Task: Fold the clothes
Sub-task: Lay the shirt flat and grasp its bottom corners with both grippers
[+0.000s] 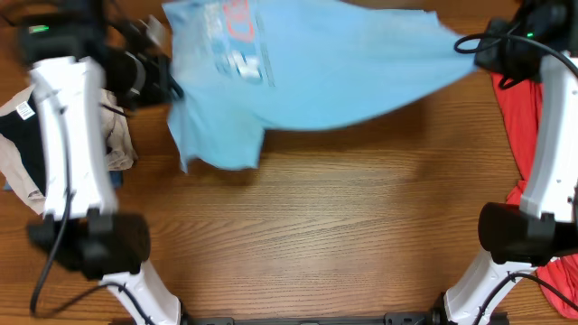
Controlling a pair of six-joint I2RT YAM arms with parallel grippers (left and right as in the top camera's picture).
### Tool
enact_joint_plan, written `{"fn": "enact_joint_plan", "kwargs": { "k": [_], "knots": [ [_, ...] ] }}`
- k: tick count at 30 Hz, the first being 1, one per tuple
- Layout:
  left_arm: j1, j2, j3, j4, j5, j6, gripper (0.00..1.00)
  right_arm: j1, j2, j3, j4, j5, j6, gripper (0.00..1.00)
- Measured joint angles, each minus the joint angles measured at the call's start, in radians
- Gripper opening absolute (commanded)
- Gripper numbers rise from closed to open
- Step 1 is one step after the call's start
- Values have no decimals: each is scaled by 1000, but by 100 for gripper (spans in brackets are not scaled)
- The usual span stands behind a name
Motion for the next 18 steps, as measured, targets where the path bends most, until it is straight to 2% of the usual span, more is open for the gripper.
{"fn": "enact_joint_plan", "kwargs": {
  "k": [7, 12, 18],
  "knots": [
    [-15, 90, -327, 33, -120, 12, 4, 0, 8, -293, 11, -2, -3, 4],
    [-5, 90, -462, 39, -290, -87, 4, -19, 8, -449, 8, -2, -2, 4],
    [43, 78, -579, 65, -389, -177, 4, -92, 4, -651, 72, -9, -3, 4]
  ]
}}
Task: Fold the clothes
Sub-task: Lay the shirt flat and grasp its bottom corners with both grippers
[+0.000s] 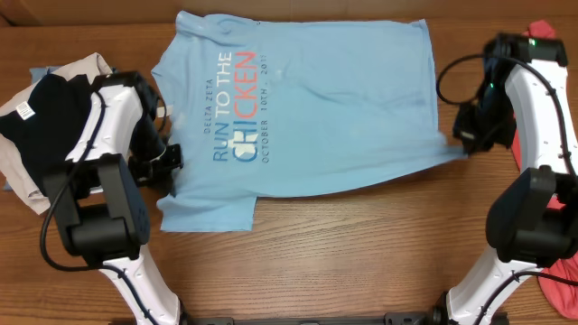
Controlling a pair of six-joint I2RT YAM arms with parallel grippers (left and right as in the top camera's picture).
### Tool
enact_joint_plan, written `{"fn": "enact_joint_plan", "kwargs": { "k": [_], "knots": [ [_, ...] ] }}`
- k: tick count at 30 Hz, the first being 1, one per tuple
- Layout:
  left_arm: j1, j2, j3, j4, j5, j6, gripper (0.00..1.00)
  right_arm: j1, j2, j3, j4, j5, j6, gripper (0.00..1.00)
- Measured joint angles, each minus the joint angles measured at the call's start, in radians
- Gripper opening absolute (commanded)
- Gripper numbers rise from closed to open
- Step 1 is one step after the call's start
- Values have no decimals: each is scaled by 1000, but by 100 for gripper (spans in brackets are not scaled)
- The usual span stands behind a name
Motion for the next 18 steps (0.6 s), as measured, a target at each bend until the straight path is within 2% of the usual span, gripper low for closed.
{"fn": "enact_joint_plan", "kwargs": {
  "k": [9, 14, 18],
  "knots": [
    [117, -183, -106, 48, -33, -77, 4, -69, -146, -309, 114, -48, 0, 4],
    [126, -297, -155, 59, -33, -87, 4, -65, -263, -461, 175, -71, -3, 4],
    [125, -357, -207, 61, -30, -99, 4, -65, -314, -503, 187, -76, -3, 4]
  ]
}}
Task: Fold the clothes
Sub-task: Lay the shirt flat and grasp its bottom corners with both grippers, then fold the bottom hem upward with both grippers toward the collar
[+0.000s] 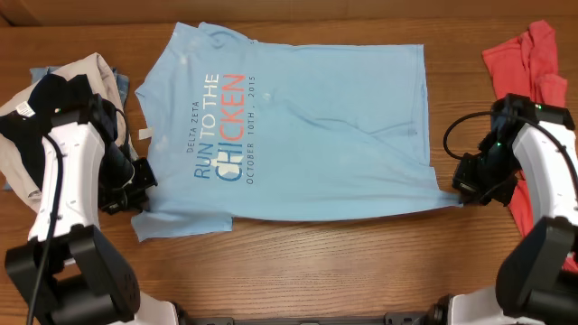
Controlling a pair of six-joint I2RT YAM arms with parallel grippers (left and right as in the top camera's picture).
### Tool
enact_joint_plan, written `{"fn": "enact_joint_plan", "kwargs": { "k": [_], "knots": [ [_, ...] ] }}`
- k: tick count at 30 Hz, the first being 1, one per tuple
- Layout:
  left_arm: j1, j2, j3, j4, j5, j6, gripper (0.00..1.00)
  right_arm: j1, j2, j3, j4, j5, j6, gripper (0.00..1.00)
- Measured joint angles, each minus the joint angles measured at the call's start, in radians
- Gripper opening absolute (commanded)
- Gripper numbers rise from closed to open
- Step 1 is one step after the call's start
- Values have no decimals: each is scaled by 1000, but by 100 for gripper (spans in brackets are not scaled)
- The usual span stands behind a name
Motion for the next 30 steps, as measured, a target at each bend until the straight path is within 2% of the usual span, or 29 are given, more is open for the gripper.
{"fn": "enact_joint_plan", "kwargs": {
  "k": [8, 15, 25, 30],
  "knots": [
    [0, -23, -29, 78, 26, -2, 4, 2, -62, -1, 71, -18, 2, 4],
    [0, -23, -29, 40, 27, -4, 4, 2, -69, -2, 68, -48, 10, 4],
    [0, -23, -30, -63, 19, -4, 4, 2, -93, -12, -70, -46, 19, 4],
    [0, -28, -31, -67, 11, -11, 4, 2, -121, -17, -40, -26, 51, 4]
  ]
}}
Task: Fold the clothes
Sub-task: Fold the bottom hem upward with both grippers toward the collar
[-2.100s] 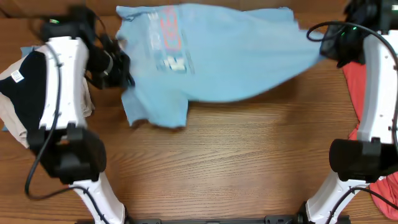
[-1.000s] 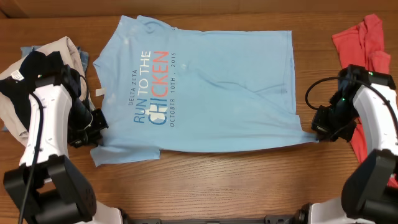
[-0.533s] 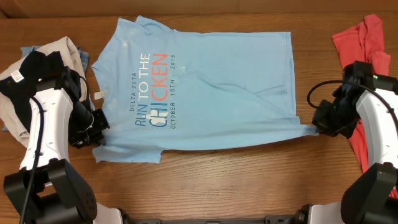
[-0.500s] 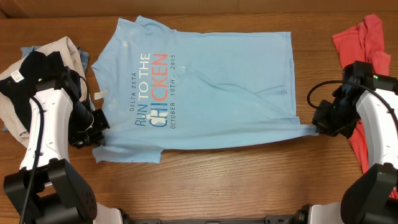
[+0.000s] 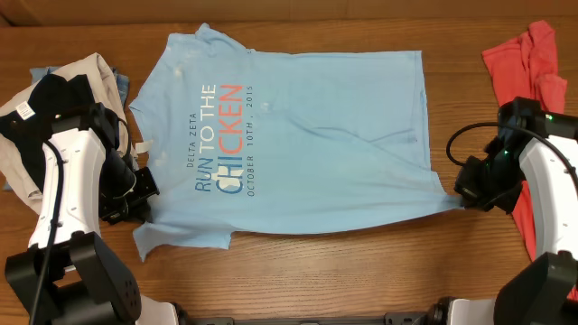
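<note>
A light blue T-shirt (image 5: 307,135) with the print "RUN TO THE CHICKEN" lies spread flat on the wooden table (image 5: 343,271), collar to the left, hem to the right. My left gripper (image 5: 137,191) sits low at the shirt's left edge, just above the near sleeve (image 5: 185,235), and looks shut on the cloth. My right gripper (image 5: 459,192) is at the near hem corner, which is drawn to a point towards it, so it appears shut on that corner. The fingers themselves are hidden under the gripper bodies.
A pile of beige, black and blue clothes (image 5: 41,108) lies at the far left beside the left arm. A red garment (image 5: 524,63) lies at the back right and runs down behind the right arm.
Both grippers have shifted slightly towards the front edge and the shirt has come with them. The near sleeve now lies a little lower and flatter.
First the shirt hung bunched in the air at the back of the table between both raised grippers. Then it lay spread out print up, still at the back. After that both grippers were lower with the shirt nearer the front, and now it lies flat mid-table.
</note>
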Controlling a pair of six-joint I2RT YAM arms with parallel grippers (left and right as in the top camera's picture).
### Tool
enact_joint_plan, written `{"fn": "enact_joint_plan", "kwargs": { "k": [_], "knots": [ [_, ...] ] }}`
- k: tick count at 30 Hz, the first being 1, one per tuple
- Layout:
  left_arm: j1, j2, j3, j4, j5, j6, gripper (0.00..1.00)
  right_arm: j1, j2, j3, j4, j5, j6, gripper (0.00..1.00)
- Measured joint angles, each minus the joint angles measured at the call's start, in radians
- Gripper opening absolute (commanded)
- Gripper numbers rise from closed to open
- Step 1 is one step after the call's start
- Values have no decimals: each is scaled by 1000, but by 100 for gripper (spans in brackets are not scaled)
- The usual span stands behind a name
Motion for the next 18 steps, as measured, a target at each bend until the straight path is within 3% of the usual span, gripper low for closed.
{"fn": "enact_joint_plan", "kwargs": {
  "k": [18],
  "knots": [
    [-1, -13, -3, 533, 133, -104, 5, 64, 23, 0, 454, -29, -37, 4]
  ]
}}
